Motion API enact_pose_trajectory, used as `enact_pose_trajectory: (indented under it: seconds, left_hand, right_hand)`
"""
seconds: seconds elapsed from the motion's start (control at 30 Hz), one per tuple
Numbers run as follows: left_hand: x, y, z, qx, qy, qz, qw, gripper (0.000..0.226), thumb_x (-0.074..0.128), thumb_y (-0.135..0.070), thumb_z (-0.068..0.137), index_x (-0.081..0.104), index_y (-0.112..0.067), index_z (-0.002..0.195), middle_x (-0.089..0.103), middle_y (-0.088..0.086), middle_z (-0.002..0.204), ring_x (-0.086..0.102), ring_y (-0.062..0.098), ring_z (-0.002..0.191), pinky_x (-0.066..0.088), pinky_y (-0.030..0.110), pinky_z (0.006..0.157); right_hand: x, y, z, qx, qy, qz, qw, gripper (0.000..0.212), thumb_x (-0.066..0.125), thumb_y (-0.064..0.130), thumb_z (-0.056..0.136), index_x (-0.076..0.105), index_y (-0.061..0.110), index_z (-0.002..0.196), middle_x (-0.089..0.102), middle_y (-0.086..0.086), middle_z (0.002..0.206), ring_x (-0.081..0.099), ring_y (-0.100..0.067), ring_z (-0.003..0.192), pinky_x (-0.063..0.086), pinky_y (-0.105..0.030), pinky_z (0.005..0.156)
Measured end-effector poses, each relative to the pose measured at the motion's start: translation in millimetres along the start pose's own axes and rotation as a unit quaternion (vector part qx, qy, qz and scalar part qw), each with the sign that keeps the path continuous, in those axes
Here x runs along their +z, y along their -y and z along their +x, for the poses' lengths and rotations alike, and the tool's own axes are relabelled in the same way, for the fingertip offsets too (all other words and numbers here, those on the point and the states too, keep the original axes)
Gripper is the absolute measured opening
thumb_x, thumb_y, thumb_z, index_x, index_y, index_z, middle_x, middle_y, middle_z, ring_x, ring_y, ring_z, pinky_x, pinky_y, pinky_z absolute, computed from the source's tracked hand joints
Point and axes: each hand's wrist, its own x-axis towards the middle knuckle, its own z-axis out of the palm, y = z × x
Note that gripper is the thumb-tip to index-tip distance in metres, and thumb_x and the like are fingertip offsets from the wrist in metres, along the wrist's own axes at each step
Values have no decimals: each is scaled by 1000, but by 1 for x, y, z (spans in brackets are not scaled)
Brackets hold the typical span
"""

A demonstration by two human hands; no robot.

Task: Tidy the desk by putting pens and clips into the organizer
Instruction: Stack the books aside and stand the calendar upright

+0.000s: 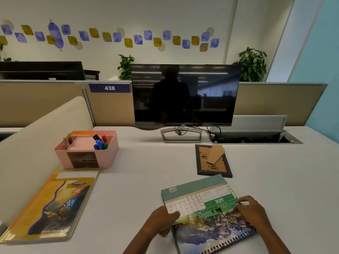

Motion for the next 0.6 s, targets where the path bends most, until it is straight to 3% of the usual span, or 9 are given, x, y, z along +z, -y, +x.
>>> enact_pose_trajectory:
  seconds: [0.1,0.2,0.33,0.4,0.43,0.53,0.6]
  left_hand:
    - [-10,-5,-4,9,-29,-34,999,33,44,-33,95,52,-6,112,58,5,75,53,6,53,48,15,52]
    - [-22,-9,-8,30,-60,-130,989,20,45,-17,94,54,-8,79,56,2,60,55,7,47,50,22,52]
    - [-43,-20,-13,52,-95,-228,968,16,46,-11,94,58,-3,88,62,8,71,58,15,58,47,19,47]
    - [-55,-26,-22,54,-95,-278,954,20,48,-16,94,58,1,94,64,5,64,59,12,54,46,17,46]
    - [-61,-28,-25,60,-91,-298,949,24,48,-20,95,59,2,98,67,6,64,62,12,57,47,18,49]
    - [-76,-31,-34,105,-90,-328,934,37,44,-33,95,61,-6,113,69,15,103,63,28,97,47,33,81]
    - [-84,-34,-39,135,-92,-345,924,42,40,-40,95,62,-8,108,70,14,98,60,32,103,41,40,97]
  right_hand:
    - [-9,5,-1,-6,27,46,999,26,55,16,88,55,4,112,61,-20,115,52,-26,87,41,-29,74]
    - [-19,13,-2,-10,44,108,993,24,52,15,90,57,3,110,63,-19,102,59,-30,85,43,-26,59]
    - [-39,36,-5,-20,59,197,979,24,55,14,89,61,2,108,64,-17,95,62,-32,82,47,-29,60]
    - [-54,49,-10,-34,80,244,966,25,55,16,89,60,1,109,64,-19,96,60,-29,78,45,-28,61]
    - [-61,54,-13,-37,96,271,957,25,54,17,90,59,3,109,64,-19,96,59,-27,78,44,-27,61]
    - [-78,66,-23,-41,122,339,932,26,50,24,92,56,10,112,63,-15,98,56,-22,84,42,-31,69]
    - [-86,73,-28,-59,132,375,916,26,46,28,93,55,14,114,62,-14,101,55,-23,91,39,-36,82]
